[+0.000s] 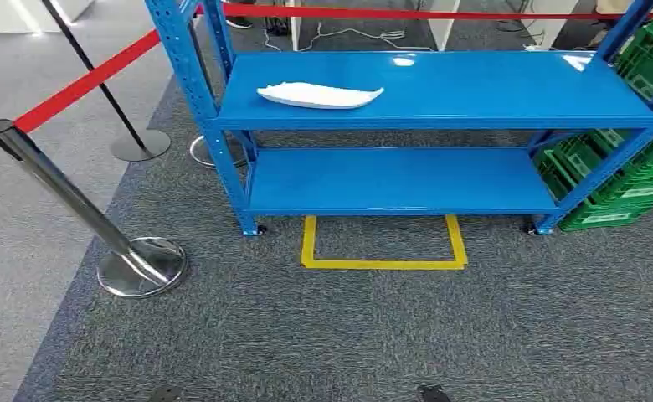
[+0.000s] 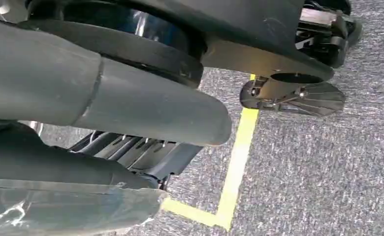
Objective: Take the parts from the cabinet and place them on the table.
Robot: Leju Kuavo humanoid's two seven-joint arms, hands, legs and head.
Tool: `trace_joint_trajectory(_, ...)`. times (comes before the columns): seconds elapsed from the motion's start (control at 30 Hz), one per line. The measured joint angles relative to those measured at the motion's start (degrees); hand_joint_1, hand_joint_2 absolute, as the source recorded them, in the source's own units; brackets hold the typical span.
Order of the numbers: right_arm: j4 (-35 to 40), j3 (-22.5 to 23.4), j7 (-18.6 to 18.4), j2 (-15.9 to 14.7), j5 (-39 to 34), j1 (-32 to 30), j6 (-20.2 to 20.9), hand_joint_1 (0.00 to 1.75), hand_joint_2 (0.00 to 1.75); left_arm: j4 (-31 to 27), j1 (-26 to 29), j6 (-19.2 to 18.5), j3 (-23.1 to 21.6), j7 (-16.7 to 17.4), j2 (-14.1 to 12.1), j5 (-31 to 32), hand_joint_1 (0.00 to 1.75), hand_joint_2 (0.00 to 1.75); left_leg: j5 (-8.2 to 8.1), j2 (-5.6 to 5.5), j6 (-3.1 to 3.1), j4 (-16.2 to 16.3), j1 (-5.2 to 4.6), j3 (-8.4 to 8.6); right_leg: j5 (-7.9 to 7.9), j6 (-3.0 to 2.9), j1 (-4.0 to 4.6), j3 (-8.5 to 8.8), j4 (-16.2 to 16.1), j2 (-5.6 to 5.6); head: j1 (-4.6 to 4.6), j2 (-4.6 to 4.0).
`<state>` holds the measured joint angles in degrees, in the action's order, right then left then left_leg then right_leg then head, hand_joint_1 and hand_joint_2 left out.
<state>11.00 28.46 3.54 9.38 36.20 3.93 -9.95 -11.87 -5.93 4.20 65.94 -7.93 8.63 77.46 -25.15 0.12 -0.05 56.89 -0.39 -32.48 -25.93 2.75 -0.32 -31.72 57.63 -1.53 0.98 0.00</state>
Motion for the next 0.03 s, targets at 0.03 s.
trace_joint_trajectory(0.03,0.00,0.00,0.00,0.00,0.00,0.00,0.00,1.75,0.00,0.00,0.00,0.00,0.00,0.00,0.00,0.00,1.75,1.75,0.00,0.00,0.00,0.00,0.00,0.00,0.00,0.00,0.00,0.00,0.00,0.00,0.00,0.00)
